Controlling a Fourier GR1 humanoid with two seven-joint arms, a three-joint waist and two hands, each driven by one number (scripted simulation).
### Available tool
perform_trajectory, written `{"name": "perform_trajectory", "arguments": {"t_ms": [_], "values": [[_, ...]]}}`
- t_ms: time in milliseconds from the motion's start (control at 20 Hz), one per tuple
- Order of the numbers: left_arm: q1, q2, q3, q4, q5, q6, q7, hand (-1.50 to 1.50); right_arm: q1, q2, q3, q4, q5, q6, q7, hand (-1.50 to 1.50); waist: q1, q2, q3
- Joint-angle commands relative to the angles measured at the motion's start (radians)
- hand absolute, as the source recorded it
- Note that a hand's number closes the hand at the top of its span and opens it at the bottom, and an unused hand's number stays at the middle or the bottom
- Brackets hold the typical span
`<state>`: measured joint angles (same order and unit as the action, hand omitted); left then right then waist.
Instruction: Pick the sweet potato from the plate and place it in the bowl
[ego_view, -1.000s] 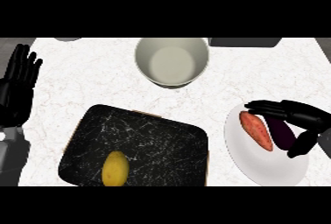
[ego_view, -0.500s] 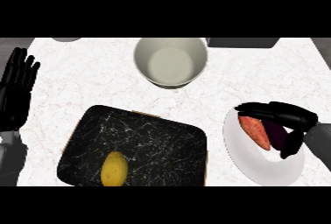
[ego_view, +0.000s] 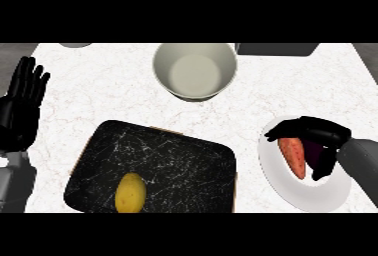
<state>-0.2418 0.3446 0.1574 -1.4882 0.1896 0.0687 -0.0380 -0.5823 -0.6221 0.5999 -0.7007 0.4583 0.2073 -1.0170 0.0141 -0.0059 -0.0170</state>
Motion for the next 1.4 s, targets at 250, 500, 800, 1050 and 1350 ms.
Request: {"name": "perform_trajectory", "arguments": {"t_ms": [250, 500, 800, 1050, 1350], "values": [[-0.007, 0.012, 0.02, 0.011, -0.001, -0.005, 0.016, 0.0, 0.025, 0.061, -0.046, 0.009, -0.047, -0.034, -0.165, 1.5, -0.003, 0.009, 0.018], [-0.005, 0.021, 0.029, 0.032, 0.011, -0.04, -0.003, 0.0, -0.02, 0.06, -0.088, 0.058, -0.069, -0.036, -0.181, 1.5, 0.003, 0.012, 0.018], [-0.089, -0.01, -0.022, 0.01, 0.006, -0.039, 0.008, 0.0, -0.29, -0.192, -0.103, 0.318, 0.085, -0.117, 0.205, 1.5, 0.105, 0.062, 0.019], [-0.127, -0.023, -0.042, 0.01, 0.0, -0.035, 0.022, 0.0, -0.411, -0.227, -0.123, 0.425, 0.105, -0.142, 0.237, 1.5, 0.124, 0.065, 0.024], [-0.106, -0.027, -0.037, 0.031, -0.003, -0.036, 0.006, 0.0, -0.521, -0.275, -0.194, 0.497, 0.065, -0.166, 0.194, 1.5, 0.112, 0.057, 0.024]]}}
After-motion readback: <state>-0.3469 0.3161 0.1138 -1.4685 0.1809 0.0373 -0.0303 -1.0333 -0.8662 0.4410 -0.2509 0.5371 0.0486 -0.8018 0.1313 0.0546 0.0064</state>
